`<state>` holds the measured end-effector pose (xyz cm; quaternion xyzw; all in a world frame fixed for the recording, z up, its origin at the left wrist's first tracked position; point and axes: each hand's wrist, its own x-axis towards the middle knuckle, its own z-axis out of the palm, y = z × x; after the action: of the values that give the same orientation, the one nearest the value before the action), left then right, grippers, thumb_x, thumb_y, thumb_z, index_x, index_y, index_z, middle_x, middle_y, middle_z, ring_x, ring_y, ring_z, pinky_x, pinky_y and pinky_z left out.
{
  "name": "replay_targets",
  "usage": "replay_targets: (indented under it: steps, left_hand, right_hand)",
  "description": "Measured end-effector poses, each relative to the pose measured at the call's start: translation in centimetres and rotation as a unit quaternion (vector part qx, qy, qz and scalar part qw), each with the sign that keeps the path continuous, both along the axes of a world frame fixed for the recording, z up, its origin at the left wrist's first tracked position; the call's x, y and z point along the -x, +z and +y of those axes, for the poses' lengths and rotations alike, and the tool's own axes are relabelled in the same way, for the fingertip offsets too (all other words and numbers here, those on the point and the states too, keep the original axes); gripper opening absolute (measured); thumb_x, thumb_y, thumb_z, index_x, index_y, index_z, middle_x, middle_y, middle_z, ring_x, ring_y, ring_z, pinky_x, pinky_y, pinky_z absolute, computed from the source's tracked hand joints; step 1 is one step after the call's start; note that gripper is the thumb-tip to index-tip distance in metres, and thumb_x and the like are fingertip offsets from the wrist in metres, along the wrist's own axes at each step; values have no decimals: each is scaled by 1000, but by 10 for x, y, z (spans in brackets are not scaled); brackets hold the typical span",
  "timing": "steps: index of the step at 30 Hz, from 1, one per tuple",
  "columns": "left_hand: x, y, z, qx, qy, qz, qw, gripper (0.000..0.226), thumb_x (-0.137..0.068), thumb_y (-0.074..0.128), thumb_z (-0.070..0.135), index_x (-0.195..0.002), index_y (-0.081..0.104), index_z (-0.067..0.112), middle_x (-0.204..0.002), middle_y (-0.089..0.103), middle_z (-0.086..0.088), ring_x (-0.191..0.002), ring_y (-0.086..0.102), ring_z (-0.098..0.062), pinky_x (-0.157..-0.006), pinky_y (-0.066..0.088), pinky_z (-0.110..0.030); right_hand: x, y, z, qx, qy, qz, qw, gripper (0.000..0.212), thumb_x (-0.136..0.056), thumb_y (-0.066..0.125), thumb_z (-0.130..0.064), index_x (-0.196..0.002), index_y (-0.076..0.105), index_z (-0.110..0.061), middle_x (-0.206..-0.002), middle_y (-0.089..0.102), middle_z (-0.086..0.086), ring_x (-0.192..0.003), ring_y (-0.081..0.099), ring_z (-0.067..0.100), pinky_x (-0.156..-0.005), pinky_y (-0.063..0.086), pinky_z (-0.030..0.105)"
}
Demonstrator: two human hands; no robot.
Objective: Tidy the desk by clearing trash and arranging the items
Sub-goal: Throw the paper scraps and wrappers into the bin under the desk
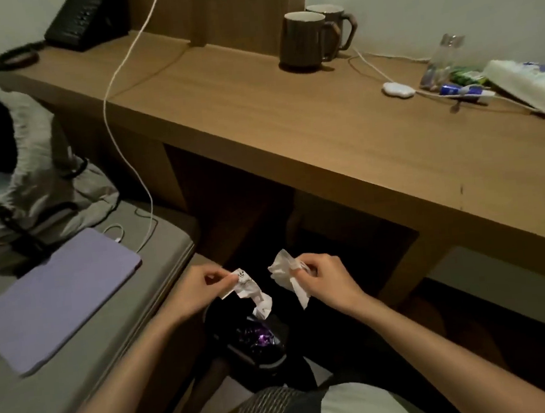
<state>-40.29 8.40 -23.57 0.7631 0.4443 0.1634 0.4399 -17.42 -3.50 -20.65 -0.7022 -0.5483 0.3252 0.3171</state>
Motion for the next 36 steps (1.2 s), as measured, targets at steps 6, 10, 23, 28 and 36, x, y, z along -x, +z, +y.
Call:
replay_targets:
  steps: [6,10,23,28,36]
  left_hand:
    - [-14,-78,20,66,6,77,995,11,-89,62,26,-81,70,25,-76,67,11,-59,56,0,-56,42,-18]
    - [-25,-121,28,83,7,137,987,13,-90,61,24,-86,72,22,-86,70,7,-68,59,-1,-67,47,-23]
    - [-32,-119,29,85,-95,232,964,45,-96,50,25,-140,42,18,-140,49,-3,-122,51,-14,-99,40,-25]
    - [-36,-39,13,-27,-57,121,991,31,-95,51,28,-125,56,29,-101,63,17,-53,56,-3,-50,46,-22]
    - [-52,132,-52,-152,-80,-99,980,28,-91,54,27,-118,61,34,-103,67,21,-100,61,4,-78,48,-11]
  right_hand:
    - [4,-72,30,137,-48,28,989,34,-95,51,-23,-61,54,-25,-54,52,-10,-49,49,3,-52,38,24]
    - [11,-111,44,200,-55,39,978,37,-96,48,-24,-59,46,-29,-57,50,-12,-53,47,5,-60,40,26]
    - [0,-121,58,261,10,42,964,47,-95,53,-28,-140,44,-21,-134,55,3,-115,57,17,-102,44,33]
    - [-15,-48,31,140,44,42,988,33,-96,54,-23,-129,55,-26,-113,64,-8,-95,63,9,-92,51,31]
    - [-26,122,-48,-116,78,-15,990,29,-95,55,-22,-122,62,-27,-98,71,-14,-89,68,6,-76,55,31]
